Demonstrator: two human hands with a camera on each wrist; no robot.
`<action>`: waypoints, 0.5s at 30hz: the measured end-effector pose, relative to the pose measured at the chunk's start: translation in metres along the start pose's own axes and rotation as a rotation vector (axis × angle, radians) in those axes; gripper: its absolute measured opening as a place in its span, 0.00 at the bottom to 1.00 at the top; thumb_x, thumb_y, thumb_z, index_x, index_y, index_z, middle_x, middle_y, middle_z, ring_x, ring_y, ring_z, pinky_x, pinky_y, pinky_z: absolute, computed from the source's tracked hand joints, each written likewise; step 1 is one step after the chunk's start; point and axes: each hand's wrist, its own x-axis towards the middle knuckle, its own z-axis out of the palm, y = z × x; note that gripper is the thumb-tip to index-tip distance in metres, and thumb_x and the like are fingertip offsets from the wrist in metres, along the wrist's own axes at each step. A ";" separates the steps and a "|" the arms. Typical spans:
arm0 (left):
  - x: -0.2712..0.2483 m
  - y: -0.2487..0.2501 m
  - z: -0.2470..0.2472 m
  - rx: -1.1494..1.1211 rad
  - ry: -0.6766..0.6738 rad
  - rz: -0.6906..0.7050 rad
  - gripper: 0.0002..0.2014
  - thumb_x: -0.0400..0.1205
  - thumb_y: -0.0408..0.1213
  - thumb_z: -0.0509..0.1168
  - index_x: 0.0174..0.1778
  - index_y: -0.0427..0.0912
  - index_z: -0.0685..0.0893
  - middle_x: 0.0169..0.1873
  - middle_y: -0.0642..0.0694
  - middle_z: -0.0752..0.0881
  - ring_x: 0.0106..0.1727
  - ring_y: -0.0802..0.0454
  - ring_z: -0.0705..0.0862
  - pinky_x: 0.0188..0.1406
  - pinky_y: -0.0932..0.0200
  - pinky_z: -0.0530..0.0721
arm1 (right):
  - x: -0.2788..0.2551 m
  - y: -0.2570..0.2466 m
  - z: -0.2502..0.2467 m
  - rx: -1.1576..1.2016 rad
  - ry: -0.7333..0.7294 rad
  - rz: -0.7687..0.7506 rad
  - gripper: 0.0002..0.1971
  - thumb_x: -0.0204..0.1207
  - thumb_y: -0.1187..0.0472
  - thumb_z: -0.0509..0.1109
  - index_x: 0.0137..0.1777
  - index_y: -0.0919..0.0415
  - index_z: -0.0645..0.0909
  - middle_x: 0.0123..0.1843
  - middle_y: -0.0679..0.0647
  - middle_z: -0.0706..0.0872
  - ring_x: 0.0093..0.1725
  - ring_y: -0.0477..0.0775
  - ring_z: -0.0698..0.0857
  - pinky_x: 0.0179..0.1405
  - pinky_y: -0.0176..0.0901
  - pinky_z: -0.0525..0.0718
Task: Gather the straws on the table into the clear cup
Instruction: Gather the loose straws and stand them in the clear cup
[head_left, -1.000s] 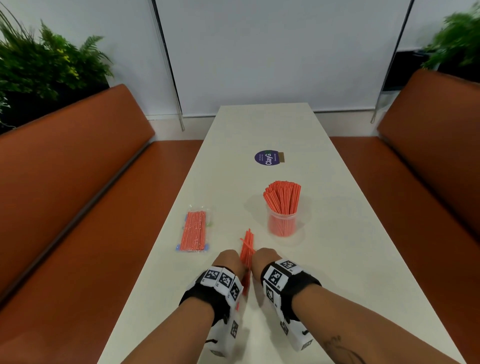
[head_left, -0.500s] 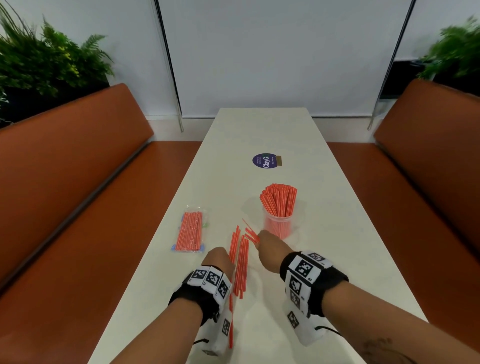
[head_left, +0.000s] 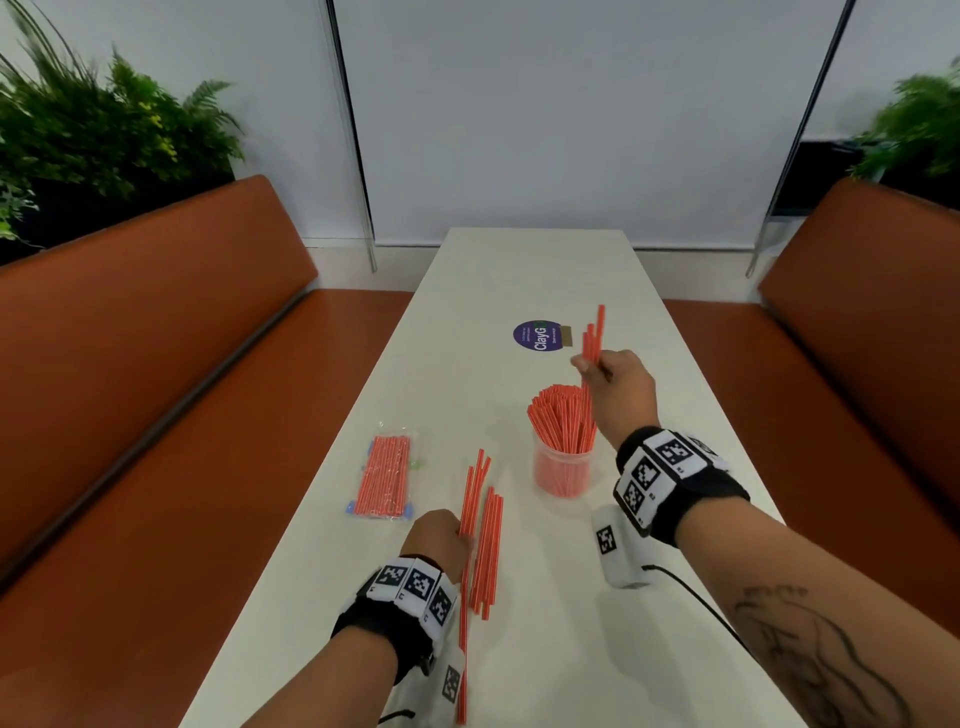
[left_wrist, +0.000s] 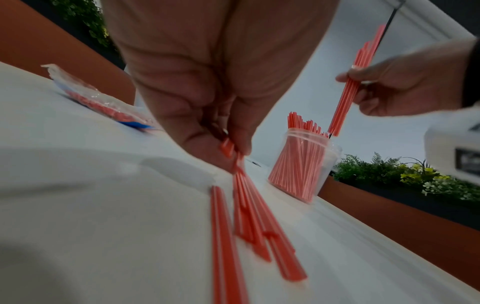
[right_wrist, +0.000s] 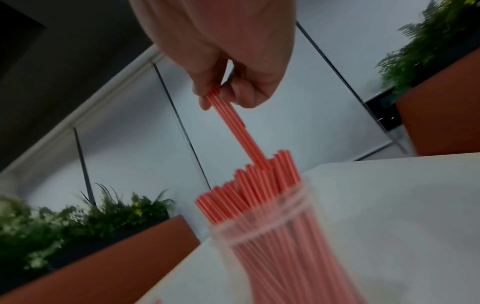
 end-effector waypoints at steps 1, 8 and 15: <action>-0.001 0.001 -0.002 -0.023 0.012 0.012 0.13 0.84 0.36 0.59 0.56 0.29 0.82 0.56 0.35 0.87 0.57 0.41 0.86 0.56 0.57 0.82 | -0.002 0.005 0.001 -0.029 -0.011 0.026 0.16 0.82 0.56 0.63 0.39 0.68 0.81 0.41 0.60 0.78 0.39 0.57 0.78 0.40 0.40 0.72; -0.004 0.017 -0.013 -0.207 0.151 0.143 0.12 0.84 0.37 0.59 0.34 0.42 0.73 0.28 0.51 0.75 0.34 0.52 0.76 0.35 0.63 0.75 | -0.016 0.034 0.005 -0.217 -0.178 0.153 0.11 0.75 0.64 0.72 0.54 0.70 0.84 0.48 0.63 0.84 0.48 0.58 0.82 0.47 0.45 0.77; -0.004 0.050 -0.014 -0.373 0.214 0.279 0.05 0.83 0.36 0.62 0.44 0.40 0.80 0.35 0.47 0.82 0.38 0.49 0.81 0.40 0.60 0.79 | -0.025 0.015 -0.012 0.024 0.133 0.038 0.26 0.75 0.63 0.73 0.71 0.62 0.72 0.65 0.57 0.74 0.56 0.47 0.77 0.56 0.36 0.76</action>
